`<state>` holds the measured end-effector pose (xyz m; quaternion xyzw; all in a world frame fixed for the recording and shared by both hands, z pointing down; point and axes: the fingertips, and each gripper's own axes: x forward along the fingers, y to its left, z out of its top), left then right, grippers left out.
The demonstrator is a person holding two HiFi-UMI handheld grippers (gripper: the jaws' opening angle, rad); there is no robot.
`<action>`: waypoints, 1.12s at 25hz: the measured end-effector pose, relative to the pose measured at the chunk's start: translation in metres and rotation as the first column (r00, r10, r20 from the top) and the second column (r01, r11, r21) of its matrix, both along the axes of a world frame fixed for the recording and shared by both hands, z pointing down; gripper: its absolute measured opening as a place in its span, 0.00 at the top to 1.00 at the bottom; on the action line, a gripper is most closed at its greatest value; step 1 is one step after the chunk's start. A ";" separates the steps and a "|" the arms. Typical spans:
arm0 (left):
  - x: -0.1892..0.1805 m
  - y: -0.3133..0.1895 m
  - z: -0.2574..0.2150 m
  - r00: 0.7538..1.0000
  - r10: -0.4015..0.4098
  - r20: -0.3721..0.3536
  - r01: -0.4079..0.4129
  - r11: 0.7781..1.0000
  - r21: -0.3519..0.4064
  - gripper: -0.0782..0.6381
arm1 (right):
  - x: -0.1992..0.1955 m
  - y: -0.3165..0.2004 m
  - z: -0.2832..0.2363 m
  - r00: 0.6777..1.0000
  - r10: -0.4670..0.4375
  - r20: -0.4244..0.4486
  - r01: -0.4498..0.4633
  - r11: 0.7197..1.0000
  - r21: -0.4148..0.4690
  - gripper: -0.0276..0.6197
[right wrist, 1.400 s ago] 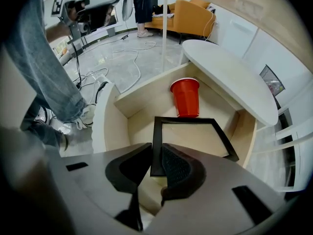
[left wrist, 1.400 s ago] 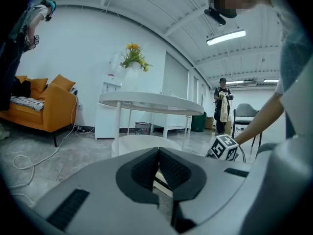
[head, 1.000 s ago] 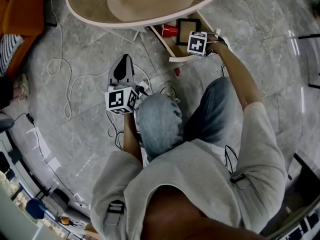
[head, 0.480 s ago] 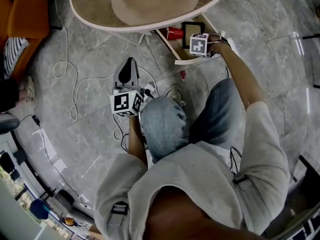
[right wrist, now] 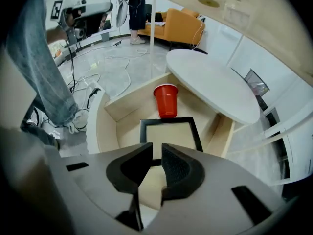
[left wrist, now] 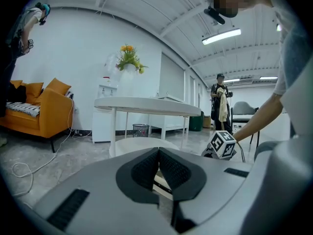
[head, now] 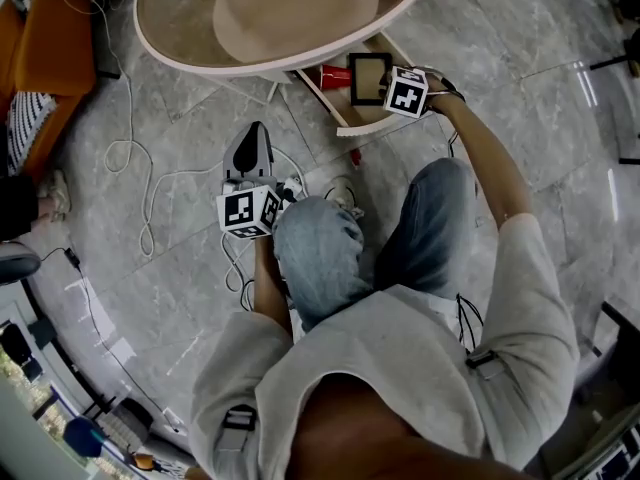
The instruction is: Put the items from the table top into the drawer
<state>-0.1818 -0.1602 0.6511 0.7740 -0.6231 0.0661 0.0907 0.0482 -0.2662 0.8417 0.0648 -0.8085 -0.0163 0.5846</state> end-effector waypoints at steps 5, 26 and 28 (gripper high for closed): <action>0.020 0.001 -0.003 0.999 0.033 -0.006 -0.033 0.999 0.010 0.87 | 0.002 -0.009 -0.044 0.975 0.105 0.194 -0.120 0.991 0.067 0.89; 0.036 -0.007 -0.011 0.998 0.041 0.037 -0.041 0.999 0.011 0.87 | 0.091 -0.009 -0.238 0.306 0.318 0.897 -0.794 0.605 0.057 0.92; 0.034 -0.007 -0.014 0.998 0.036 0.043 -0.037 0.999 0.015 0.87 | 0.103 -0.006 -0.239 0.297 0.321 0.899 -0.814 0.578 0.062 0.92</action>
